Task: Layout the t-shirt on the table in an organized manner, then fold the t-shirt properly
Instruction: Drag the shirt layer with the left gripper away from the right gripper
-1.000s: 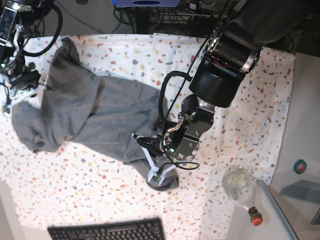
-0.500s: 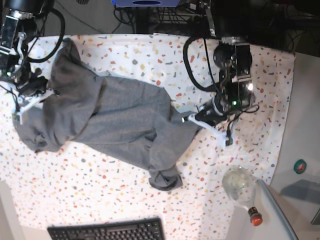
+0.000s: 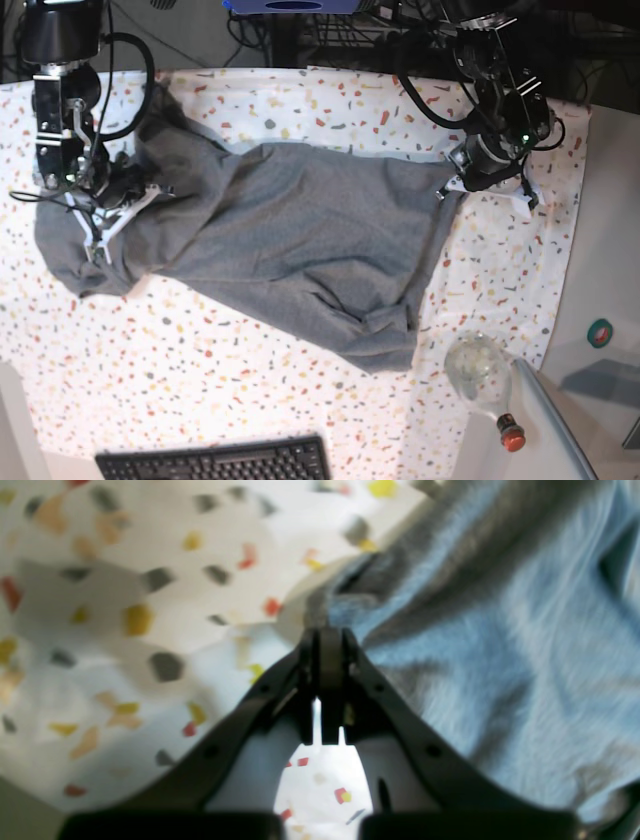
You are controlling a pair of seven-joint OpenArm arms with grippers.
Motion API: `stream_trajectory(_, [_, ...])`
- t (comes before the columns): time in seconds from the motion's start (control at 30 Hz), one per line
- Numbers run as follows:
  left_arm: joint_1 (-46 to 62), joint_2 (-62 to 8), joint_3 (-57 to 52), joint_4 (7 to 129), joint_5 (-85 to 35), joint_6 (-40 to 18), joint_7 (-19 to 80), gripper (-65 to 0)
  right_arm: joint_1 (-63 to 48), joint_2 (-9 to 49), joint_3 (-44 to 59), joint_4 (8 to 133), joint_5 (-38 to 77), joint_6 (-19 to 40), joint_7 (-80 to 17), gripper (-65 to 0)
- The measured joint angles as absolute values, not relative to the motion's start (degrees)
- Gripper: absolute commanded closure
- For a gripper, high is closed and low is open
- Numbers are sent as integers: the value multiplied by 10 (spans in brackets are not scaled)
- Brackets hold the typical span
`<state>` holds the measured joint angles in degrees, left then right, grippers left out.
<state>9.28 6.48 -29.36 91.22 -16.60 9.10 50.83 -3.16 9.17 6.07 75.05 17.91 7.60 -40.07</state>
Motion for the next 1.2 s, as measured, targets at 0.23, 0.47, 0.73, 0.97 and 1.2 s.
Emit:
stream_trajectory(0.23, [94,65,-297,872,-244,91,509,0,34,103,130,644,199,83,-385,0])
stream_trajectory(0.47, [101,67,-297,902,-245,93,509,-397,82,153,138,580,182,79,-393,0])
stream_trajectory(0.73, [138,62,-249,1067,-243,91,507,-607,112,176,138,570,179,74,-401,0])
stream_trajectory(0.97, [39,-20,-88,898,-241,97,505,-428,112,178,138,570,181,74,-399,0])
stream_trajectory(1.2, [-112,-30,29,644,-249,95,502,0,93,188,138,570,179,74,-399,0])
